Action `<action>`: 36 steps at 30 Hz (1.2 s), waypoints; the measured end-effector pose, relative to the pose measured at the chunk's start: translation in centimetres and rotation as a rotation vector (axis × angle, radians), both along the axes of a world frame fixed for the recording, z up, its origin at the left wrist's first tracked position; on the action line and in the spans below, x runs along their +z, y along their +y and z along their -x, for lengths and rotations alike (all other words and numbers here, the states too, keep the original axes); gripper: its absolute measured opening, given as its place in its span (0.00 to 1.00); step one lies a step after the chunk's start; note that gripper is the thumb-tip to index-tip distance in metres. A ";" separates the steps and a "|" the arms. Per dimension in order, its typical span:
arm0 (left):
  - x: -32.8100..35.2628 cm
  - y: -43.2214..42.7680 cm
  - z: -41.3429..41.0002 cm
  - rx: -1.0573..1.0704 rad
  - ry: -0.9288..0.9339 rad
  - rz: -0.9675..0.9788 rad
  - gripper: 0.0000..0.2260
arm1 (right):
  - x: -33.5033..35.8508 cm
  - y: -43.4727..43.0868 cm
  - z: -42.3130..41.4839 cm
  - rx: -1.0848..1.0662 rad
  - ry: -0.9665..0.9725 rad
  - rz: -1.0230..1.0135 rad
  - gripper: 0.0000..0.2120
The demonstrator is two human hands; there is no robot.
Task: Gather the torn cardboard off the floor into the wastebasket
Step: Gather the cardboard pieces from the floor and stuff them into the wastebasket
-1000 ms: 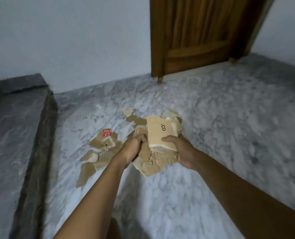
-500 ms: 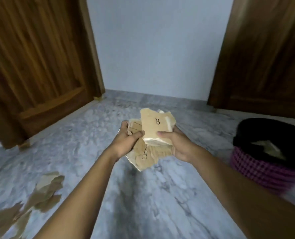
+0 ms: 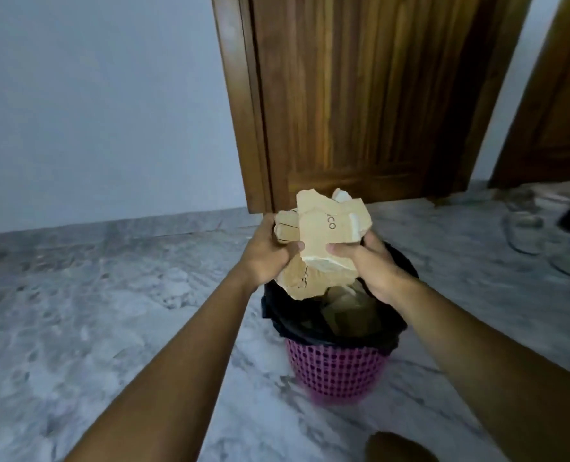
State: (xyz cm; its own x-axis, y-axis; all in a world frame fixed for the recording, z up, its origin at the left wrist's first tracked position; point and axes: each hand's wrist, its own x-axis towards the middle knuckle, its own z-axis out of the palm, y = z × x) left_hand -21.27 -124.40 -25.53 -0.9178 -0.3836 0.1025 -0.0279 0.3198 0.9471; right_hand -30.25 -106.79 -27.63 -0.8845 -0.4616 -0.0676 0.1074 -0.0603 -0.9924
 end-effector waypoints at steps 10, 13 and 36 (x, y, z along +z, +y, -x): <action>-7.2 3.0 6.5 -0.221 -0.728 0.416 0.27 | -6.1 3.6 7.2 0.190 0.185 -0.830 0.51; -7.3 1.8 6.7 -0.015 -0.653 0.447 0.32 | -7.1 3.0 7.7 0.115 0.434 -1.000 0.42; -0.8 -21.7 -55.0 0.963 -0.492 0.209 0.17 | -1.9 -33.9 -41.6 0.981 0.779 -0.531 0.12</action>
State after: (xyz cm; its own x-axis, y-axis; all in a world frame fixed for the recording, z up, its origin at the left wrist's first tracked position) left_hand 33.69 -146.15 -26.33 -0.2020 -0.9783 -0.0464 -0.7110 0.1139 0.6939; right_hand 11.36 -140.70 -29.51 -0.1000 -0.9925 -0.0708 -0.7094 0.1211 -0.6944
